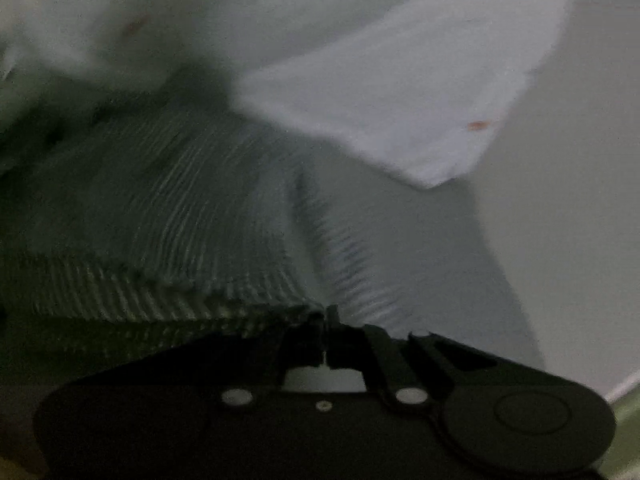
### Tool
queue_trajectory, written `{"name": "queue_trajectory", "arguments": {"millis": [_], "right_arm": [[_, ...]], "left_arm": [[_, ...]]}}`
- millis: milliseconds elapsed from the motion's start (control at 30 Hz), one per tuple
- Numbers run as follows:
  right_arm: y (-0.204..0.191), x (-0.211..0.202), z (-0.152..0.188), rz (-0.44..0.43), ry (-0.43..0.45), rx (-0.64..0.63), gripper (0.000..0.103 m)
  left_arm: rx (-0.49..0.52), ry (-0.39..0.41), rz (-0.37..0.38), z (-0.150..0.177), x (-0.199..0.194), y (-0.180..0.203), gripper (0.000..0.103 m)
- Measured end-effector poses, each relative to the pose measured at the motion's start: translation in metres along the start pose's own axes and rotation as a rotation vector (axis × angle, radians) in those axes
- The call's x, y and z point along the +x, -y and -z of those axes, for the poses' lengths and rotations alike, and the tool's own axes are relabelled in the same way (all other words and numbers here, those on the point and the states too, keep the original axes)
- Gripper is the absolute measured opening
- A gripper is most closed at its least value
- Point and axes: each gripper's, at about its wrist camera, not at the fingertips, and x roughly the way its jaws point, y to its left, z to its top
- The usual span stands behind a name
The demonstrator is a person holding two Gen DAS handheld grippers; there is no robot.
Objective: Fold clothes
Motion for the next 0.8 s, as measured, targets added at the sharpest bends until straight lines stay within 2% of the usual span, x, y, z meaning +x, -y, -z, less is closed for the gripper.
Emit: {"name": "queue_trajectory", "arguments": {"millis": [100,200,267,300,367,400,433,467,533,567,600,700,800], "right_arm": [[0.029,-0.014,-0.008,0.023,-0.007,0.041,0.0],[0.022,-0.001,0.017,0.089,-0.085,-0.051,0.001],[0.012,0.016,0.041,0.12,-0.162,-0.109,0.001],[0.008,0.022,0.051,0.121,-0.191,-0.116,0.001],[0.003,0.027,0.062,0.096,-0.23,-0.096,0.001],[0.0,0.03,0.067,0.083,-0.249,-0.084,0.001],[-0.002,0.031,0.068,0.074,-0.254,-0.08,0.001],[-0.005,0.031,0.069,0.066,-0.257,-0.078,0.001],[-0.01,0.029,0.069,0.066,-0.255,-0.094,0.001],[-0.012,0.031,0.068,0.069,-0.252,-0.102,0.001],[-0.013,0.031,0.067,0.071,-0.248,-0.11,0.001],[-0.017,0.027,0.066,0.084,-0.24,-0.123,0.002],[-0.019,0.022,0.068,0.1,-0.233,-0.13,0.003]], "left_arm": [[-0.031,0.073,0.01,-0.008,-0.038,-0.006,0.0],[-0.073,0.038,-0.088,0.01,-0.038,-0.028,0.0],[-0.098,-0.035,-0.18,0.026,-0.024,-0.046,0.0],[-0.076,-0.077,-0.217,0.035,-0.017,-0.05,0.0],[-0.007,-0.152,-0.215,0.049,-0.005,-0.046,0.0],[0.026,-0.17,-0.191,0.052,-0.001,-0.038,0.003],[0.065,-0.175,-0.164,0.054,0.005,-0.027,0.013],[0.112,-0.176,-0.139,0.053,0.01,-0.016,0.02],[0.28,-0.17,-0.115,0.056,0.029,0.018,0.048],[0.368,-0.164,-0.109,0.058,0.038,0.035,0.053],[0.458,-0.16,-0.103,0.061,0.048,0.051,0.061],[0.757,-0.19,-0.099,0.083,0.081,0.093,0.066],[0.985,-0.21,-0.081,0.112,0.107,0.129,0.067]]}}
